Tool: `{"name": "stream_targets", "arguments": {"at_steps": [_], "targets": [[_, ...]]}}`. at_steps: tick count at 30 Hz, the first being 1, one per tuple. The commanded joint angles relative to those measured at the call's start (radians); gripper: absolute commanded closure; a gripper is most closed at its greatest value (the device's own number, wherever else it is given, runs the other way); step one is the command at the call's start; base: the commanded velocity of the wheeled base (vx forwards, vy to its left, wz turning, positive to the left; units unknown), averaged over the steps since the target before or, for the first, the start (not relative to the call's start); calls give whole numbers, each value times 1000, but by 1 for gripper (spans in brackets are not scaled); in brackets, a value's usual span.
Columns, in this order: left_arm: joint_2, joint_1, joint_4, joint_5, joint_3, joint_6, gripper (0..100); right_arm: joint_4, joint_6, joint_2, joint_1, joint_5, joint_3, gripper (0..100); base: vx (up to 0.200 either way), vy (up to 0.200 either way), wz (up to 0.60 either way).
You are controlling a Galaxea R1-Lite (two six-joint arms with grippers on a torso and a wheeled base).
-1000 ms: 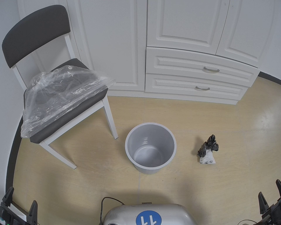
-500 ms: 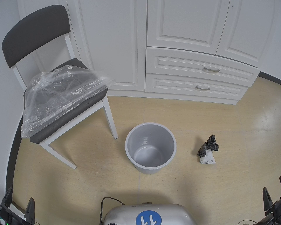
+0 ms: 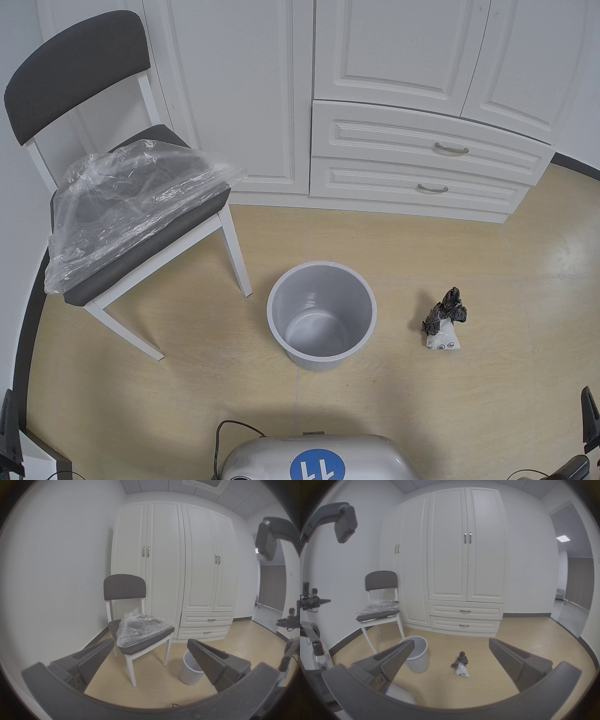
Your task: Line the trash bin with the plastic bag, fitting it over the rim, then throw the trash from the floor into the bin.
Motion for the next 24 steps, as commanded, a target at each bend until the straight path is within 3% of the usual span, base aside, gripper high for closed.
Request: {"name": "stream_targets", "arguments": {"at_steps": [1,2,7,10,12,18,20,24], "targets": [[145,-10,171,4,-198,-6,0,98,9,158,25,-68,-140,0,0,0,0],[145,-10,171,4,-198,-6,0,98,9,158,25,-68,-140,0,0,0,0],[393,-1,186,99,-264,-3,0,457,7,417,26,-63,-387,0,0,0,0],[504,10,188,165,-267,3,0,534,12,534,32,-48,-465,0,0,0,0],[554,10,180,171,-269,9,0,500,12,588,32,-40,-467,0,0,0,0],[708,26,114,175,-284,53,0,145,24,781,32,-43,-447,0,0,0,0],[764,63,56,168,-275,70,0,32,39,864,32,-51,-460,0,0,0,0],[889,163,-56,158,-255,127,0,-57,45,962,49,-52,-502,0,0,0,0]]}}
